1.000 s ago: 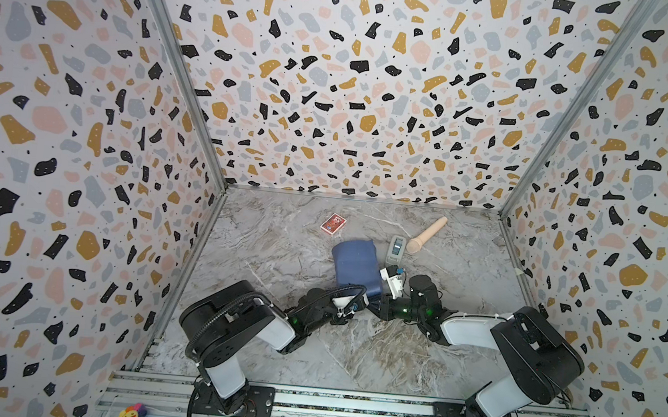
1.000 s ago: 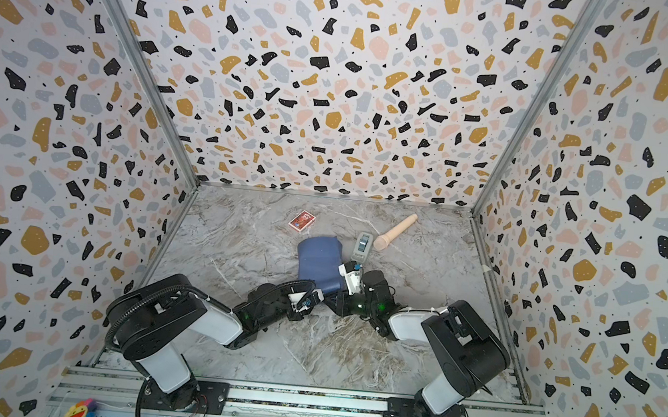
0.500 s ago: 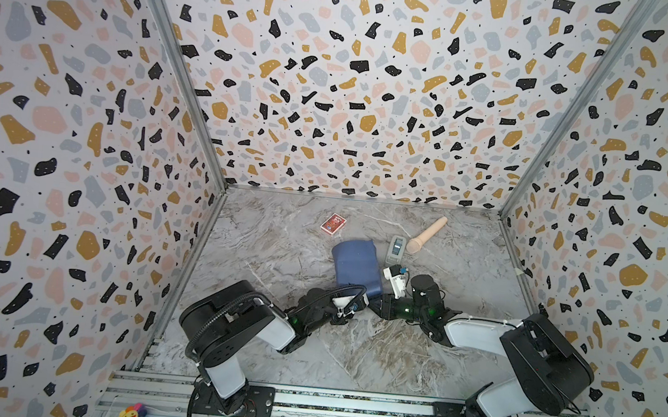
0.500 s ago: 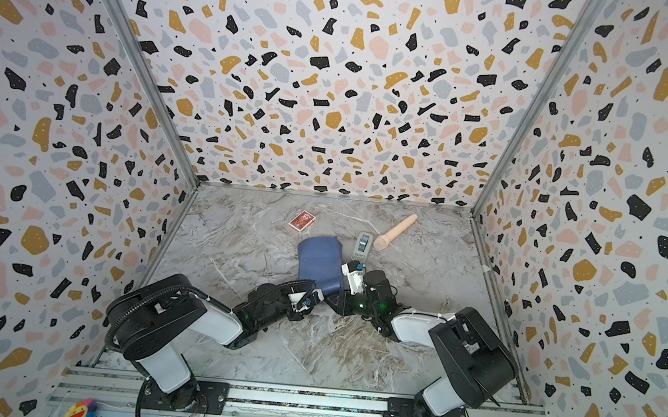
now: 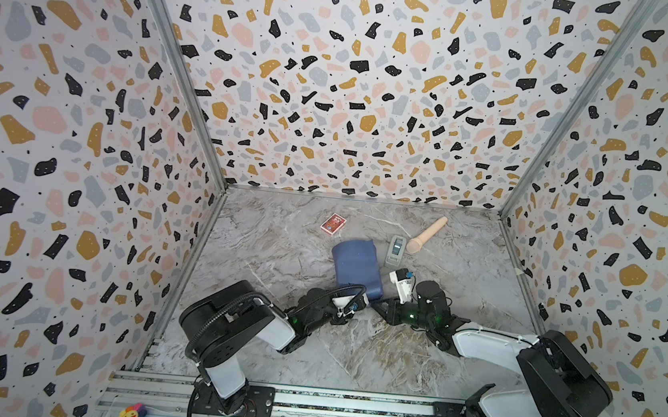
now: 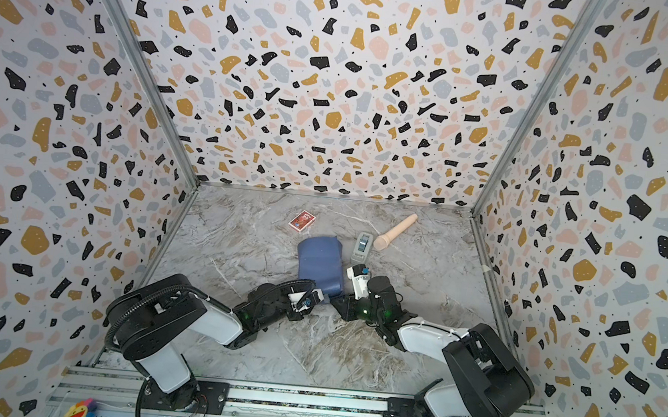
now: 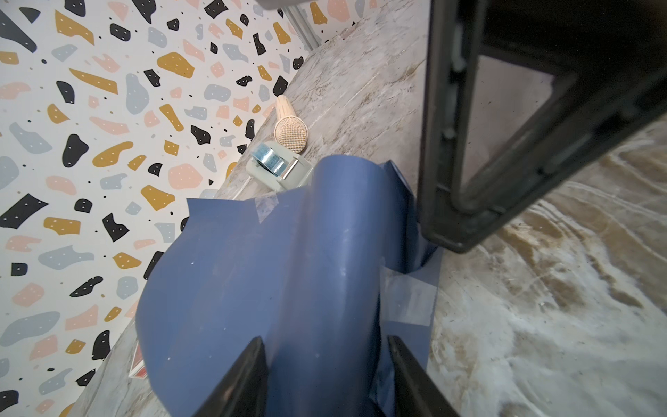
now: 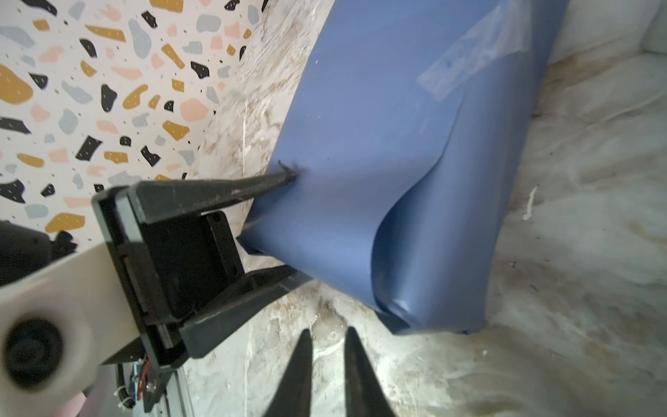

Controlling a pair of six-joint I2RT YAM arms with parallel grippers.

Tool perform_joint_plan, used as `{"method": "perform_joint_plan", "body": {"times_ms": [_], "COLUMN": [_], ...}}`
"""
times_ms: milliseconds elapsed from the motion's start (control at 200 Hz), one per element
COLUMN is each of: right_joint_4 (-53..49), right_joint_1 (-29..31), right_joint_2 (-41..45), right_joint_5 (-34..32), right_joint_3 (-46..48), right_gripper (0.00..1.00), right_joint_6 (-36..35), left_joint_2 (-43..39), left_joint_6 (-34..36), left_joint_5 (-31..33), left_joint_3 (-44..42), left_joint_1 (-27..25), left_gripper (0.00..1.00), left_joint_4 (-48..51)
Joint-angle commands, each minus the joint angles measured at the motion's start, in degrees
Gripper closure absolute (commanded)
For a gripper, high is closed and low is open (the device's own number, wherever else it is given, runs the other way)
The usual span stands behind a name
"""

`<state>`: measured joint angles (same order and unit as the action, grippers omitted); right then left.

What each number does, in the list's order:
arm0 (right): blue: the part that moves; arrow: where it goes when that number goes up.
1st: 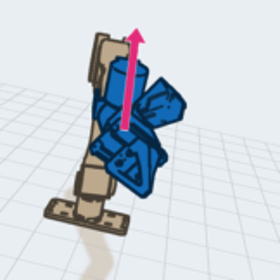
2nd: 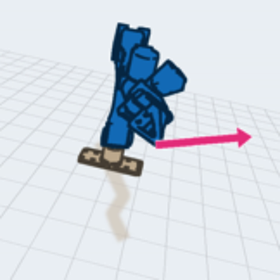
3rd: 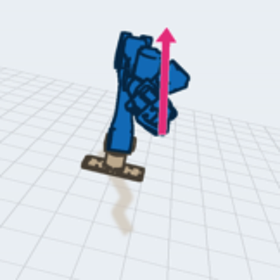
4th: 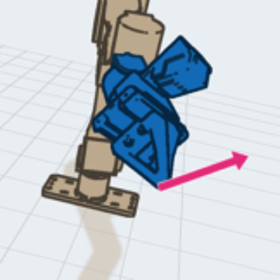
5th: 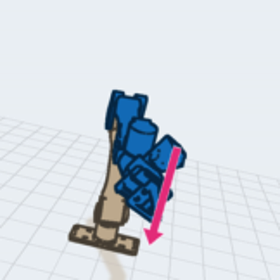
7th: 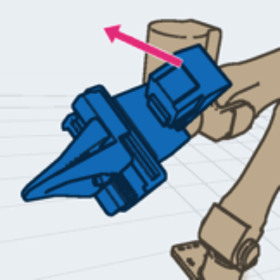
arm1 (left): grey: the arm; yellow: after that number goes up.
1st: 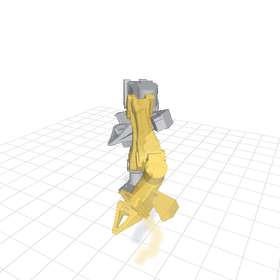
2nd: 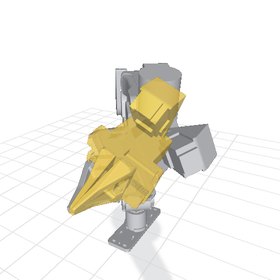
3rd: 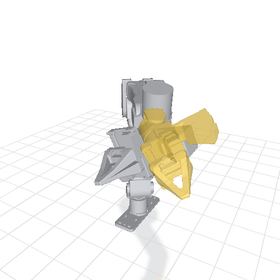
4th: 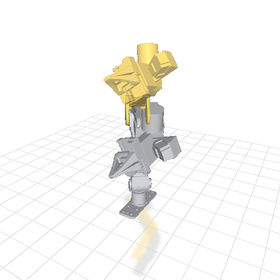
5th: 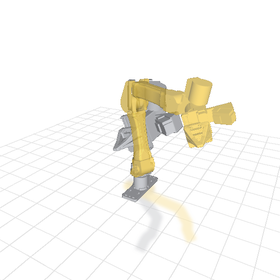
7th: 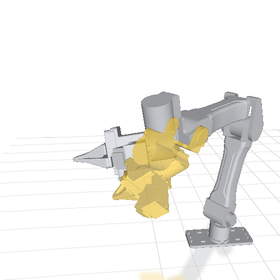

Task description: Wrap the gift box in paper

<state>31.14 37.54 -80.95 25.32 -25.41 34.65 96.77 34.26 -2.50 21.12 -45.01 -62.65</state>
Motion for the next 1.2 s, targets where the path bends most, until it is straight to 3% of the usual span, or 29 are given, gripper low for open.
{"method": "perform_joint_plan", "body": {"times_ms": [0,240,446,821,1191], "right_joint_4": [3.50,4.57,2.57,5.15,12.00], "right_joint_1": [1.41,2.28,1.93,1.25,1.31], "right_joint_2": [-2.04,-7.53,-6.20,0.79,-8.91], "right_joint_5": [-0.87,-2.01,-2.43,-0.90,1.05], "right_joint_3": [-0.34,-5.70,-8.42,-1.25,-2.35], "right_gripper": [0.93,0.98,0.98,0.98,0.99], "right_joint_6": [0.07,-0.70,-1.66,-0.99,-1.71], "left_joint_2": [1.80,1.75,1.75,1.80,1.98], "left_joint_6": [-2.36,-2.35,-2.32,-2.29,-2.36], "left_joint_5": [-2.24,-2.32,-2.42,-2.60,-2.68], "left_joint_3": [-1.49,-1.52,-1.45,-1.35,-1.27], "left_joint_1": [0.10,0.25,0.26,0.28,0.34], "left_gripper": [0.49,0.49,0.49,0.49,0.49], "left_joint_4": [10.07,10.08,10.03,10.22,10.40]}}
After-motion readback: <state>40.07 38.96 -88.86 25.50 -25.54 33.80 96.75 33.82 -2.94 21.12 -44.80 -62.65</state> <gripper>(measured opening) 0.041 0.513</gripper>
